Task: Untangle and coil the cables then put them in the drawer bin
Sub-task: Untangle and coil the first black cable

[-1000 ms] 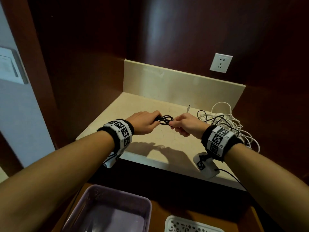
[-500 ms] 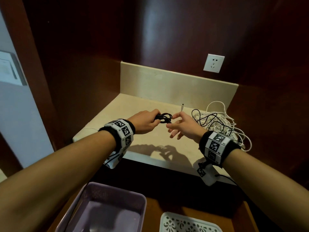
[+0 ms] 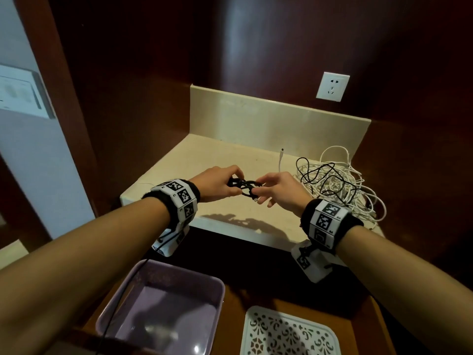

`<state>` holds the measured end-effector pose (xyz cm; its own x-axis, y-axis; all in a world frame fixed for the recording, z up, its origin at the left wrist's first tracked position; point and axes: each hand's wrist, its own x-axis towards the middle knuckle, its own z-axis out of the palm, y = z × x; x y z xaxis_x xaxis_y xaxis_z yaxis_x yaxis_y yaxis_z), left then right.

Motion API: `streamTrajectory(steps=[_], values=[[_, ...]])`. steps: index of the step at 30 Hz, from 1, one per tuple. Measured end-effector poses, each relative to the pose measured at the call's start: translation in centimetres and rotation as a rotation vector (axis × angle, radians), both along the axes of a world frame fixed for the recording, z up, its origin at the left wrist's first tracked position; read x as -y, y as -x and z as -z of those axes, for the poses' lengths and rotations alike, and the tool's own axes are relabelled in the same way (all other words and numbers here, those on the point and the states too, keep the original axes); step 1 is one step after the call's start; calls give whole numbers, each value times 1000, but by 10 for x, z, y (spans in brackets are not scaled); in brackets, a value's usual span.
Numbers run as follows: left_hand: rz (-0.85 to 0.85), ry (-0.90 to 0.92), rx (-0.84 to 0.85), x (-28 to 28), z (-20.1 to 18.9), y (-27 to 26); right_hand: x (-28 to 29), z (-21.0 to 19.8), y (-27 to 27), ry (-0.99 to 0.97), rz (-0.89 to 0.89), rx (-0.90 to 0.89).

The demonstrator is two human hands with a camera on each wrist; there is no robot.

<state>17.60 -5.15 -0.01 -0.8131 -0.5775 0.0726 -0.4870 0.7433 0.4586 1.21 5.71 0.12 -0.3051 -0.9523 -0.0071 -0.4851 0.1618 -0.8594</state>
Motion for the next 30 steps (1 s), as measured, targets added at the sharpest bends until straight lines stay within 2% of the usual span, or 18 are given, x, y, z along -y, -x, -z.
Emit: streamTrajectory(steps=[6, 10, 12, 17, 24, 30], values=[[41, -24, -7, -2, 3, -16, -1, 1, -13, -83, 16, -224], [84, -70, 2, 0, 4, -35, -1, 1, -36, -143, -21, -264], [102, -82, 40, 2, 6, -49, -1, 1, -52, -194, -48, -289], [117, -105, 189, 6, 14, -86, 1, 8, -98, -282, -47, -555], [95, 50, 330, 6, 27, -128, 2, 25, -142, -377, -87, -521], [55, 151, 400, 9, 43, -155, 2, 59, -162, -548, -161, -534]])
